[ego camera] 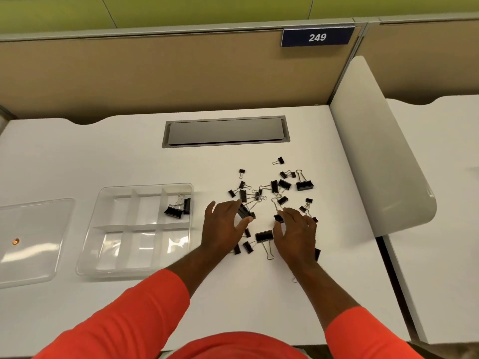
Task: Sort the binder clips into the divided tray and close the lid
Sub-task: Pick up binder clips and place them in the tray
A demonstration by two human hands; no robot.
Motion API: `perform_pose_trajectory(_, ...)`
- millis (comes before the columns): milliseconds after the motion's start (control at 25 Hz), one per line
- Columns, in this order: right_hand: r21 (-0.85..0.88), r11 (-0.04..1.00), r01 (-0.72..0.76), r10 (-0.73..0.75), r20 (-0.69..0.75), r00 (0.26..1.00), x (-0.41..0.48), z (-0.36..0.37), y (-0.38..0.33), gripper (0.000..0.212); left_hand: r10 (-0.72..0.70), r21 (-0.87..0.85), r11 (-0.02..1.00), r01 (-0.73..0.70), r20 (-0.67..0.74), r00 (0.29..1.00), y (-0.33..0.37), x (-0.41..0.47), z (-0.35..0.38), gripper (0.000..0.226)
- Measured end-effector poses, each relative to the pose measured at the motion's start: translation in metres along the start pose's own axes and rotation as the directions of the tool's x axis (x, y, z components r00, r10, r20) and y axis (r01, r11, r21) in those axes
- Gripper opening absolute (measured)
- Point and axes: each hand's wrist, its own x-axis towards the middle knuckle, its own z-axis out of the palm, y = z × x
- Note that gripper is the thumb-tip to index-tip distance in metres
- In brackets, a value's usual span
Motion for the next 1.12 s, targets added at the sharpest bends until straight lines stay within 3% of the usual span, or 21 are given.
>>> perform_pose_trajectory(360, 0.059, 0.992, 0.109, -0.108, -0.013, 0.994, -0.014, 0.025, -0.087, 0.033, -0.179, -0.006, 0.983, 0.182, -0.200, 0.963, -0.099, -0.024, -0.066, 0.060)
perform_pose_trajectory(600, 0.054, 0.987, 0.152, -0.152, -0.008, 0.988, -0.019, 0.043, -0.137, 0.032, -0.220, 0.027, 0.972, 0.235, -0.257, 0.941, -0.149, -0.030, -0.086, 0.066)
perform_pose_trajectory(880, 0.023, 0.982, 0.189, -0.189, -0.006, 0.982, -0.024, 0.060, -0.182, 0.031, -0.219, 0.073, 0.973, 0.219, -0.010, 0.976, -0.187, -0.032, -0.079, 0.088)
perform_pose_trajectory(1120, 0.027, 0.981, 0.192, -0.192, 0.023, 0.981, -0.019, 0.082, -0.220, 0.029, -0.153, 0.059, 0.987, 0.149, 0.066, 0.986, -0.205, -0.033, -0.089, 0.093)
